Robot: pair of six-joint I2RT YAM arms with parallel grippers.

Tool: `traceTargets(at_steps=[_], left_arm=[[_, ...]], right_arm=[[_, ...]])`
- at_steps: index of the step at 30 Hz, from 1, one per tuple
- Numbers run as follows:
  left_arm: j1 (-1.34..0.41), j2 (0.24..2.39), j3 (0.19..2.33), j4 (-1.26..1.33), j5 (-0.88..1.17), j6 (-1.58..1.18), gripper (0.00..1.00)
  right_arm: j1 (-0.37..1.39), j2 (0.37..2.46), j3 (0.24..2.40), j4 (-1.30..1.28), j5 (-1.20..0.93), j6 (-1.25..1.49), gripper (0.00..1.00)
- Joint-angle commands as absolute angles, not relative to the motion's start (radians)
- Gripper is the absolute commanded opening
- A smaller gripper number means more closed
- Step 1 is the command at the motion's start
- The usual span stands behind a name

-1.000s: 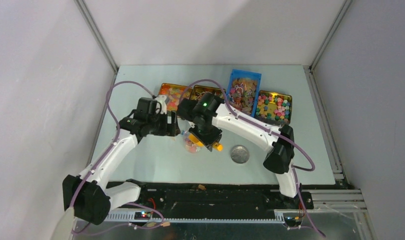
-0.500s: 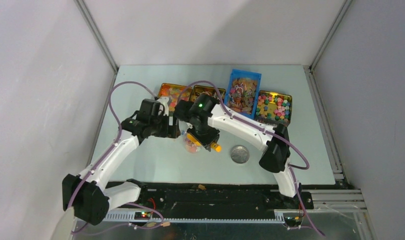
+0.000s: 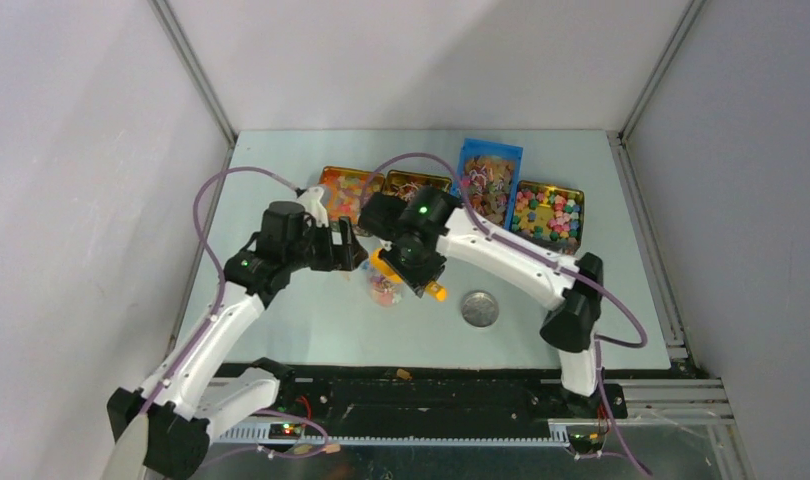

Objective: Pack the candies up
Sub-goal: Place the fake candies in the packing bottle, then scoop the fake candies from the storage box.

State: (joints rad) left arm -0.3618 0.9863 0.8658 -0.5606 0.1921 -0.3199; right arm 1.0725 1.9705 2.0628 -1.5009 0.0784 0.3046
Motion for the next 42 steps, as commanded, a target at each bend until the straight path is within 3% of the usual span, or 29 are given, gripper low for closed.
traceTargets(at_steps=[1, 7, 22, 26, 42], left_arm=[[-0.364, 0.895, 0.853, -0.428, 0.261, -0.423, 0.90], [-0.361, 0.786, 0.847, -0.323, 0.304, -0.511, 0.91], [-0.360, 0.775, 0.897, -0.304, 0.333, -0.510, 0.95], [-0.360, 0.751, 0.905, -0.332, 0.263, -0.471, 0.99], [-0.360, 0.806, 0.945, -0.559, 0.005, -0.254, 1.00]], right_arm=[[1.076, 1.800, 1.998, -1.386, 0.129, 0.334, 0.00], [1.056, 1.639, 1.840, -1.243, 0.166, 0.369, 0.00], [0.940, 1.348, 1.598, -1.088, 0.124, 0.430, 0.00], [0.895, 1.330, 1.571, -1.079, 0.095, 0.431, 0.00], [0.621, 1.456, 1.652, -1.144, 0.031, 0.364, 0.00]])
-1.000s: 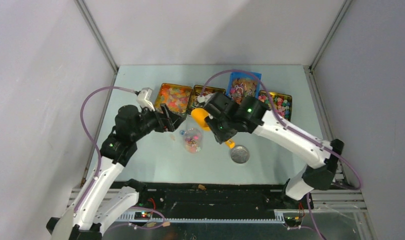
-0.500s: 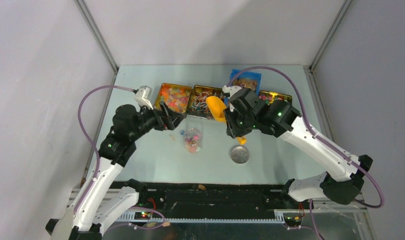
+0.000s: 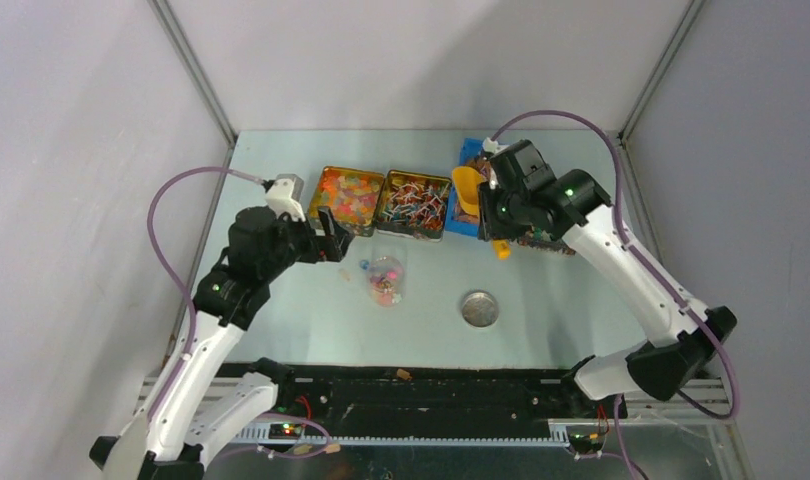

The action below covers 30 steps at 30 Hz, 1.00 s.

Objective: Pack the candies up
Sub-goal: Scoop the fake candies from the storage box.

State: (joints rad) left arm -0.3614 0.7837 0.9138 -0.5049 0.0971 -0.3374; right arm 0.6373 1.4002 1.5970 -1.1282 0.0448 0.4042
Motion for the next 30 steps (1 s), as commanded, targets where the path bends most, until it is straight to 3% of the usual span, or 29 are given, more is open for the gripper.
traceTargets(at_steps=[1, 14, 30], left_arm=[[-0.360, 0.818, 0.940, -0.558, 0.004, -0.242, 1.00], [-0.361, 0.977, 0.890, -0.514, -0.054, -0.187, 1.00], [-0.361, 1.013, 0.833, -0.455, -0.024, -0.180, 1.00]], right_arm=[[0.616, 1.467, 1.662, -1.156, 0.035, 0.358, 0.00], [0.609, 1.746, 1.849, -1.217, 0.019, 0.273, 0.00], [0.609, 2.013, 2.154, -1.314, 0.011, 0.186, 0.00]])
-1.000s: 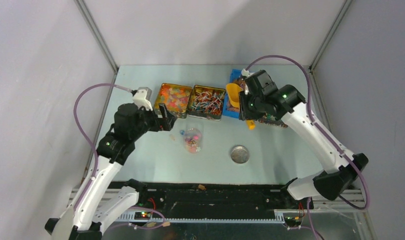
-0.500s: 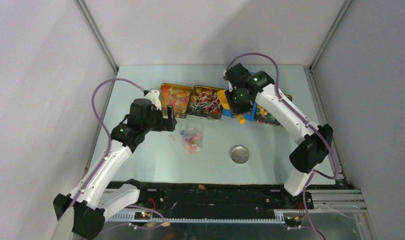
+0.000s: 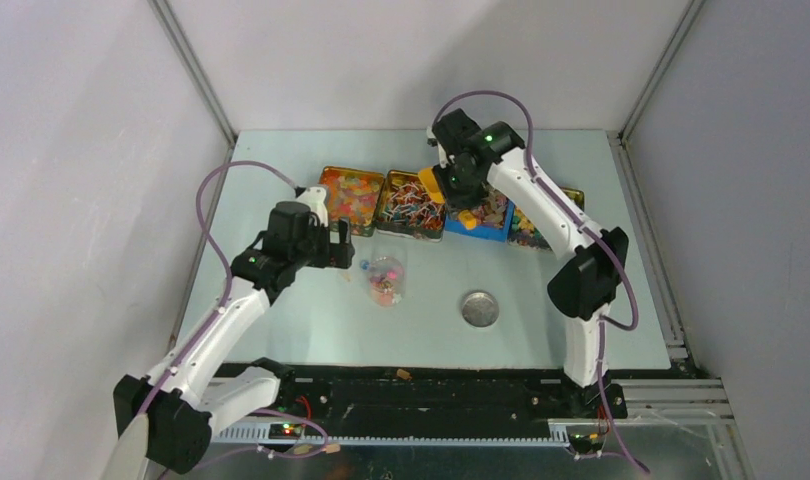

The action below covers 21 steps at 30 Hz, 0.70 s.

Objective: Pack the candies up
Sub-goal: Scoop the fake candies from the storage box.

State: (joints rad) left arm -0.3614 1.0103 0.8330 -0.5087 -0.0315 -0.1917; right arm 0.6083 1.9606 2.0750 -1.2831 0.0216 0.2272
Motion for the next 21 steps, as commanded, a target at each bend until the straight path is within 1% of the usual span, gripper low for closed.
traceTargets(at_steps=[1, 10, 16, 21], left_arm=[[-0.360, 1.016, 0.831, -0.452, -0.022, -0.186, 1.00], [-0.361, 1.015, 0.817, -0.441, -0.011, -0.196, 1.00], [-0.360, 1.031, 0.825, -0.439, -0.008, -0.199, 1.00], [-0.361, 1.026, 0.821, -0.432, 0.024, -0.198, 1.00]], right_arm=[[0.610, 2.023, 2.171, -1.320, 0.012, 0.183, 0.00], [0.625, 2.156, 2.319, -1.353, -0.045, 0.164, 0.00], [0.626, 2.210, 2.336, -1.368, -0.066, 0.167, 0.00], [0.630, 2.224, 2.335, -1.382, -0.030, 0.176, 0.00]])
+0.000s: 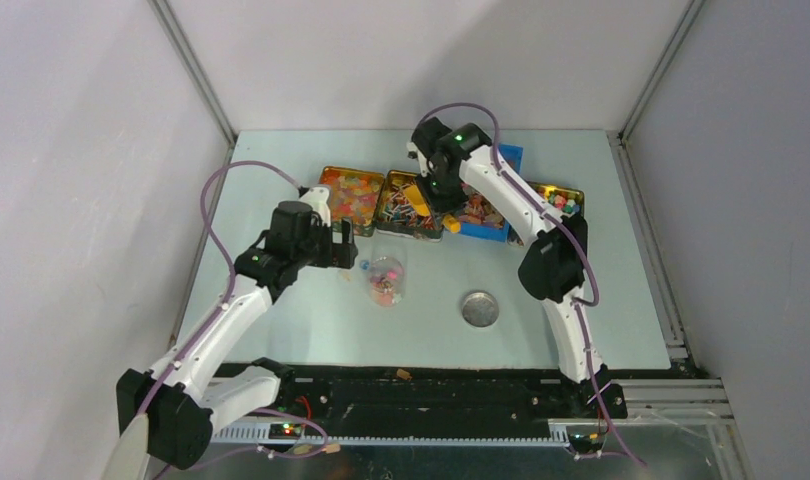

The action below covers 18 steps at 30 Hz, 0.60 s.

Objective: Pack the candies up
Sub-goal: Scoop the fake candies from the storage box.

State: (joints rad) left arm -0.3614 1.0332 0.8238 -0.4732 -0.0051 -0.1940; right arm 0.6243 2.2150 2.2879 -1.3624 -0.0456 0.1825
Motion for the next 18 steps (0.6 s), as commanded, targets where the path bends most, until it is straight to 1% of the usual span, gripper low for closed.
traceTargets(at_steps=[1, 4, 8, 18], left_arm=[[-0.361, 1.025, 0.821, -0.432, 0.026, -0.194, 1.00], [-0.360, 1.017, 0.820, -0.431, 0.038, -0.185, 1.00], [-0.361, 0.991, 0.808, -0.417, 0.060, -0.179, 1.00], [-0.361, 0.966, 0.792, -0.386, 0.112, -0.172, 1.00]], right_arm=[[0.632, 2.231, 2.338, -1.384, -0.019, 0.176, 0.00], [0.648, 2.250, 2.358, -1.395, 0.026, 0.172, 0.00], [0.668, 2.266, 2.362, -1.401, 0.156, 0.157, 0.00], [0.705, 2.269, 2.355, -1.376, 0.298, 0.085, 0.00]])
